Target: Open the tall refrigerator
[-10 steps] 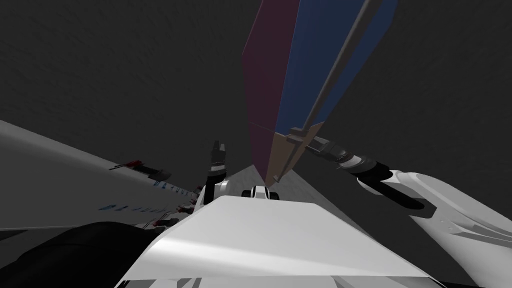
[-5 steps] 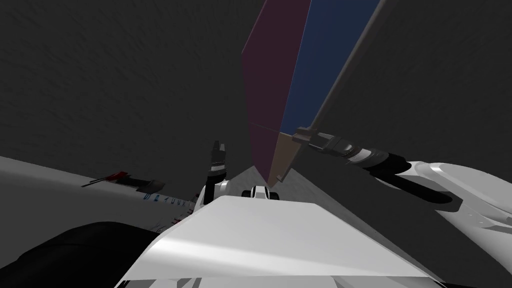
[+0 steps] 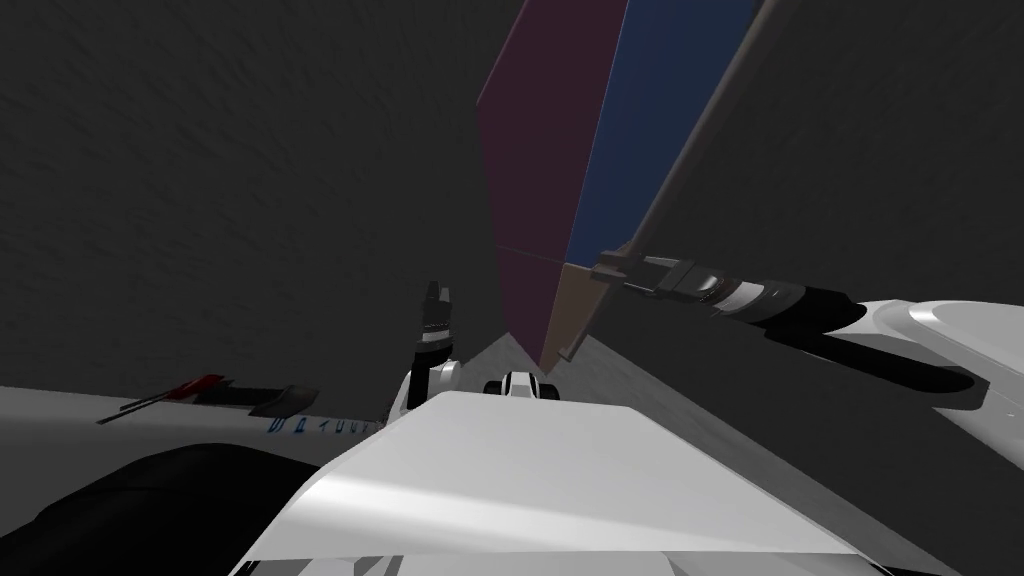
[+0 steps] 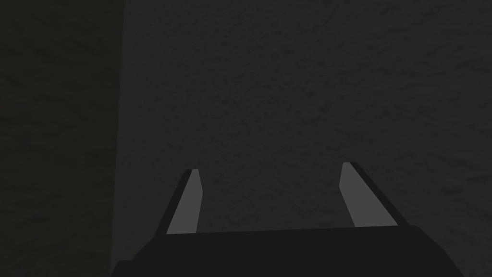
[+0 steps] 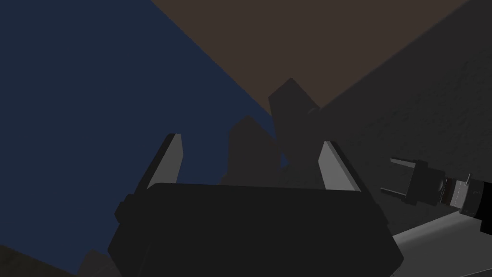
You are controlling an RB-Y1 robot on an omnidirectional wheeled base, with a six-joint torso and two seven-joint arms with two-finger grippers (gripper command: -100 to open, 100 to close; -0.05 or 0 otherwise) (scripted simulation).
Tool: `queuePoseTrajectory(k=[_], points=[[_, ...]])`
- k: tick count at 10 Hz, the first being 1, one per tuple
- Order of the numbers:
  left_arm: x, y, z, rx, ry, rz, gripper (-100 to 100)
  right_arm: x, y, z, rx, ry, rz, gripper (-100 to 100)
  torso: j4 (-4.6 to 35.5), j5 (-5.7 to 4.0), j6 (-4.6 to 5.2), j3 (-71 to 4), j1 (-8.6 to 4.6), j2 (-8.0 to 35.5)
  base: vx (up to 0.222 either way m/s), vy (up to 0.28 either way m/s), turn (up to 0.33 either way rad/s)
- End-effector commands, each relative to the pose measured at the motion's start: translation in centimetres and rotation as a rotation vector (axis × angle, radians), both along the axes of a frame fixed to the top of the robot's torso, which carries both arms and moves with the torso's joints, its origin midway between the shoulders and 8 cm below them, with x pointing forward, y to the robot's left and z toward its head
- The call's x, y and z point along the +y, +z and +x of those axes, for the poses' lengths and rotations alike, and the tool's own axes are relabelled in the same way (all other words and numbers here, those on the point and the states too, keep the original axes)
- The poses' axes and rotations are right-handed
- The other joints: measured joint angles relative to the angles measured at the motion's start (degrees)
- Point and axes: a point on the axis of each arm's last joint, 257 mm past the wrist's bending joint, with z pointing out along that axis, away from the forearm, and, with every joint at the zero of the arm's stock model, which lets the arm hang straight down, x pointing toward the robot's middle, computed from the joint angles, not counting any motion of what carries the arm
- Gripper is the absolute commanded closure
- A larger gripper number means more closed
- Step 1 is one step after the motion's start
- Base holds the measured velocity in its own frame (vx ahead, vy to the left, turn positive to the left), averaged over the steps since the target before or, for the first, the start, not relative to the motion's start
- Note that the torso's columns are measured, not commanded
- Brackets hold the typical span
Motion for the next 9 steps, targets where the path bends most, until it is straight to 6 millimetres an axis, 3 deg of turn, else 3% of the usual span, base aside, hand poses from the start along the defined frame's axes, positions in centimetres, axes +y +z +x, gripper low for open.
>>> queuePoseTrajectory(k=[1, 4, 5, 7, 8, 9], points=[[0.0, 0.0, 0.0, 0.0, 0.0, 0.0, 0, -0.1, 1.3, 0.2, -0.026, 0.006, -0.094, -100, 0.0, 0.07, -0.08, 0.0, 0.09, 0.0, 0.02, 0.094, -0.1], [0.0, 0.0, 0.0, 0.0, 0.0, 0.0, 0, -1.0, 0.8, 0.3, -0.016, -0.018, -0.097, -100, 0.1, 0.1, -0.07, 0.0, 0.08, 0.1, 0.003, 0.034, -0.067], [0.0, 0.0, 0.0, 0.0, 0.0, 0.0, 0, -1.2, 0.6, 0.3, -0.012, -0.023, -0.097, 100, 0.0, -0.05, 0.09, 0.0, -0.24, 0.1, -0.009, -0.01, -0.031], [0.0, 0.0, 0.0, 0.0, 0.0, 0.0, 0, 0.6, 0.3, -0.5, -0.007, 0.037, -0.092, 100, 0.0, -0.37, 0.32, 0.0, -1.14, 0.0, -0.068, -0.216, 0.081], [0.0, 0.0, 0.0, 0.0, 0.0, 0.001, 0, 0.6, 0.3, -0.5, -0.007, 0.037, -0.092, 100, 0.0, -0.66, 0.5, 0.1, -1.79, 0.1, -0.05, -0.278, 0.046], [0.0, 0.0, 0.0, 0.0, 0.0, 0.001, 0, 1.5, 0.2, -0.9, -0.008, 0.066, -0.089, 100, 0.0, -0.66, 0.57, 0.1, -1.53, 0.0, -0.022, -0.292, 0.041]])
